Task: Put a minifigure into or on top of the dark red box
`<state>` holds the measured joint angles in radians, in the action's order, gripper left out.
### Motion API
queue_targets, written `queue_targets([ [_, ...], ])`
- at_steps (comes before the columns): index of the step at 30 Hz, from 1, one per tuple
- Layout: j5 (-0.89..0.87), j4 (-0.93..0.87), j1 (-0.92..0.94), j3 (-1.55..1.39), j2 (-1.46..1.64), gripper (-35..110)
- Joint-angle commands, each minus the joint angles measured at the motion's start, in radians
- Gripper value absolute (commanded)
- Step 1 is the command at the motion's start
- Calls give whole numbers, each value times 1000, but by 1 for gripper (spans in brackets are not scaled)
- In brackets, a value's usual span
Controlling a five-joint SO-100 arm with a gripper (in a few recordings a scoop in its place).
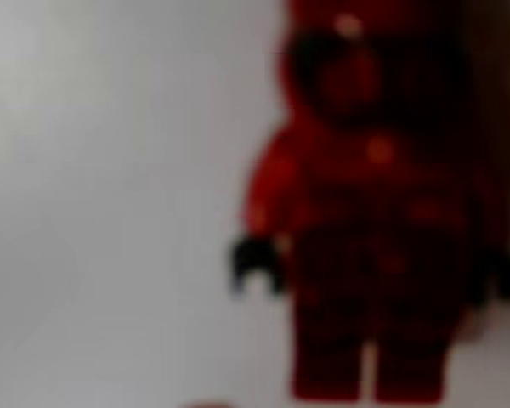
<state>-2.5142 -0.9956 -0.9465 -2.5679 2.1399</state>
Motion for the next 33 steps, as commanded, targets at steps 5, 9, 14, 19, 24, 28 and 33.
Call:
queue_targets([
  [5,-46,12,-43,-12,12,19],
  [9,-61,32,-48,-9,-11,19],
  [14,-32,49,-28,-12,-21,19],
  [19,-29,77,-28,-21,-37,19],
  [24,-25,94,-28,-31,-44,18],
  [28,-23,95,-26,-35,-40,18],
  [33,-11,132,-17,-58,-43,18],
])
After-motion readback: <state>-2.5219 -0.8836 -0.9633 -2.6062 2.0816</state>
